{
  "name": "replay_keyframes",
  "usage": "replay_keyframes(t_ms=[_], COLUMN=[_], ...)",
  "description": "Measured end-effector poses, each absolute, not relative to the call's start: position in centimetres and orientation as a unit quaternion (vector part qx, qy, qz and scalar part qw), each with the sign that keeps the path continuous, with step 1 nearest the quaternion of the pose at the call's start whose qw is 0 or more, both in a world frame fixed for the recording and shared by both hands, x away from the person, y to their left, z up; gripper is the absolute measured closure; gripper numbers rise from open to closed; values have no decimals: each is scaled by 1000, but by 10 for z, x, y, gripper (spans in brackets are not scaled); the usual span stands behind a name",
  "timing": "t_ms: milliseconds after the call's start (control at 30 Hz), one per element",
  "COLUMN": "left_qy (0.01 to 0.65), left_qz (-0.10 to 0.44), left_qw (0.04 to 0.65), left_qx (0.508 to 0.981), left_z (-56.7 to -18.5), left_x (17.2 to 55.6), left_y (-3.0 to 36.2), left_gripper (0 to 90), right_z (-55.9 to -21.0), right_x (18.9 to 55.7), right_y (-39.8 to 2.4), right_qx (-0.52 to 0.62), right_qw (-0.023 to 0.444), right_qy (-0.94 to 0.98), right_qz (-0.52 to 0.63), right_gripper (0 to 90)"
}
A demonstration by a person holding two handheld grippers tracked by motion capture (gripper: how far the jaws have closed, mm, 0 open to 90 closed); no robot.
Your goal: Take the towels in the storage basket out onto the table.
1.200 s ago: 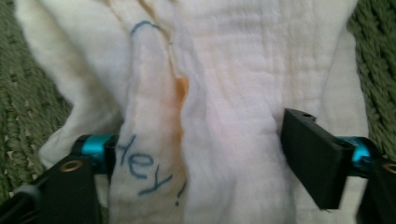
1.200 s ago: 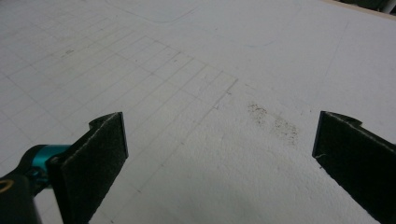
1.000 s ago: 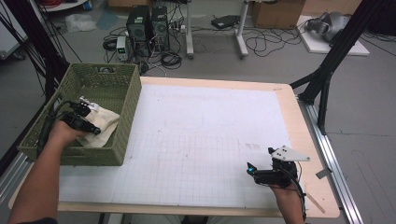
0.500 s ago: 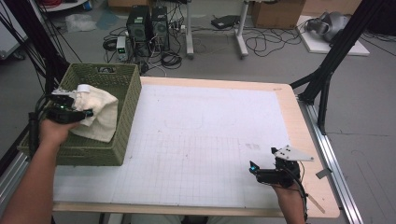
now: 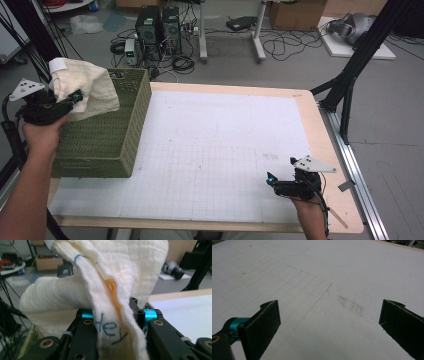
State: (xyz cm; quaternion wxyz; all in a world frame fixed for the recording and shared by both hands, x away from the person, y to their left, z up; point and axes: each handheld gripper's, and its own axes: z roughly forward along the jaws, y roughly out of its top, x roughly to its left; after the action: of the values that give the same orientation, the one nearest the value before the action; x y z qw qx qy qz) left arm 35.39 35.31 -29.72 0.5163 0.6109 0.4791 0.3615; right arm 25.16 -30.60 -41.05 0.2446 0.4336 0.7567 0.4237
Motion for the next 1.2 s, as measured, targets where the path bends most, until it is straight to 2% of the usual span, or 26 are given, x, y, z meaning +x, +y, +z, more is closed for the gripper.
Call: replay_keyframes(t_ms=[300,867,1200], left_qy=[443,365,321], left_qz=[376,359,322], left_qw=[564,611,638], left_qx=[586,604,621], left_z=[-278,-254,-259], left_x=[345,330,327], left_y=[335,285,244], left_gripper=[739,738,734], right_z=[-407,-407,-404], right_x=[250,251,252], right_y=[-310,-306,-304], right_qx=[432,425,423], right_qw=[258,273,275], right_qy=[746,749,736], right_qz=[437,429,452], right_gripper=[45,34,31])
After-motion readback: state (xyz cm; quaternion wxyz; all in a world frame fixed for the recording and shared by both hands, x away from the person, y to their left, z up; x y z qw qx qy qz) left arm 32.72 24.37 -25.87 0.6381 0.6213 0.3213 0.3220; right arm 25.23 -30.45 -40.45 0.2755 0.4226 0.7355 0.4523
